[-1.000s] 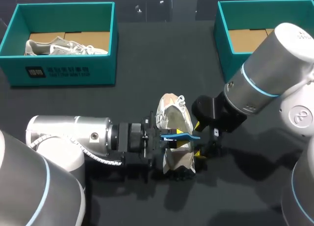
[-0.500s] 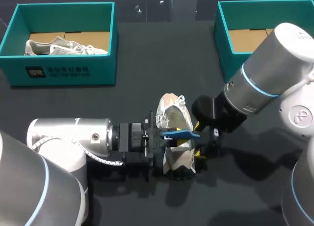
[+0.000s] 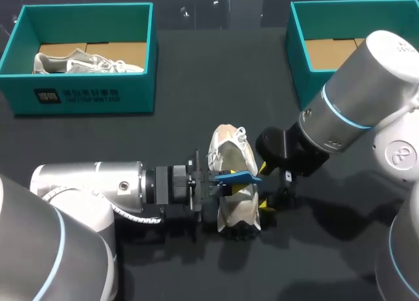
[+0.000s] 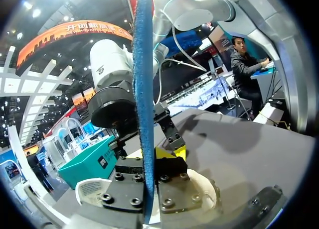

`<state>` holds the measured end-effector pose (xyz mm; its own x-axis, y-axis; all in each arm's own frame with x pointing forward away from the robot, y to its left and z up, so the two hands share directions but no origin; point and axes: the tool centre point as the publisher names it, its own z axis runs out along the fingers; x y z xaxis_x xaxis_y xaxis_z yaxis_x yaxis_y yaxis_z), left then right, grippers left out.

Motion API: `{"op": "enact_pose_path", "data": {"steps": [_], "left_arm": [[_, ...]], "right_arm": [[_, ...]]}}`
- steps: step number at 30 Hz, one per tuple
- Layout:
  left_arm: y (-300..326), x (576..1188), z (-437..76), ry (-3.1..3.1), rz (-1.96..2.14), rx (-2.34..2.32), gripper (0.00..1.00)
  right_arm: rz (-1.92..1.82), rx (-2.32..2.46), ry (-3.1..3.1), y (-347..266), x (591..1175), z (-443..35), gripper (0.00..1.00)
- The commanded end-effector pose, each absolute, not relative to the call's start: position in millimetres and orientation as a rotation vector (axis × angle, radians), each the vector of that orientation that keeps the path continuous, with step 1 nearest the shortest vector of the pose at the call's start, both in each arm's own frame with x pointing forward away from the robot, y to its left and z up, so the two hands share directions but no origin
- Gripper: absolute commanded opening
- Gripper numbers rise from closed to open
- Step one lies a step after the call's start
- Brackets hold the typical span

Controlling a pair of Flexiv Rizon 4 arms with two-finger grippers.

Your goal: Take the shoe out of the shoebox, open the shoe tongue, remove and reinsert the insole, then place the shoe into the shoebox

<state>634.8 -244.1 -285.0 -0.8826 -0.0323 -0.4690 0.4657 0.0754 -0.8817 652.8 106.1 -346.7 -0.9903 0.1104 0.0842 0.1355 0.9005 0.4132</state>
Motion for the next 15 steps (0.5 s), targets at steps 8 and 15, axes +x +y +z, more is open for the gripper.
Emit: {"op": "enact_pose_path", "data": {"steps": [8, 15], "left_arm": [[-247.7, 637.7, -293.0, 1.987, -1.835, 0.450, 0.00], [-247.6, 640.0, -300.2, 1.981, -1.808, 0.492, 0.00]], "right_arm": [[-0.659, -0.196, -3.008, 106.4, 651.5, -347.2, 1.00], [-0.659, -0.196, -3.008, 106.4, 651.5, -347.2, 1.00]]}}
